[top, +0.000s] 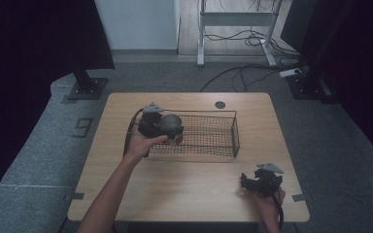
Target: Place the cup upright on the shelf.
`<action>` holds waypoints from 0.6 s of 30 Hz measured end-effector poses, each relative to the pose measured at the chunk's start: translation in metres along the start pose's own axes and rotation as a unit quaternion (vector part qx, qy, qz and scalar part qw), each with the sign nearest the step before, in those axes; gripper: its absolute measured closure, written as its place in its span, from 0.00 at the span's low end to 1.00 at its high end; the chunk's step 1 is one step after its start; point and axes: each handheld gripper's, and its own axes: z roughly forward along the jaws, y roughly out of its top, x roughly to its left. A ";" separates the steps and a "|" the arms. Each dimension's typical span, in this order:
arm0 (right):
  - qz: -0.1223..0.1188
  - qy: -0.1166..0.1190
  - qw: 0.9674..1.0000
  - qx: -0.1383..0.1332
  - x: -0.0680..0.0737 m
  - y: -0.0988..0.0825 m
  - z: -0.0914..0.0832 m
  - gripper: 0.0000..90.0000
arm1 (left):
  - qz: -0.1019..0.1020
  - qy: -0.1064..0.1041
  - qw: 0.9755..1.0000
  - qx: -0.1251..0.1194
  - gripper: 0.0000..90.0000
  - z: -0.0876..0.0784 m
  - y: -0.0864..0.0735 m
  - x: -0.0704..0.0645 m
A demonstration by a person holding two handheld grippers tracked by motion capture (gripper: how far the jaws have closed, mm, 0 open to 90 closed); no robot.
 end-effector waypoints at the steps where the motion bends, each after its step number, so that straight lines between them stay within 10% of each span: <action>1: 0.000 0.000 1.000 0.000 0.000 0.000 0.000 0.05 | -0.002 0.002 1.000 0.001 0.16 0.001 0.000 0.002; 18: 0.000 0.000 1.000 0.001 0.000 0.000 0.000 0.05 | -0.015 0.013 1.000 0.008 0.16 0.010 0.008 0.021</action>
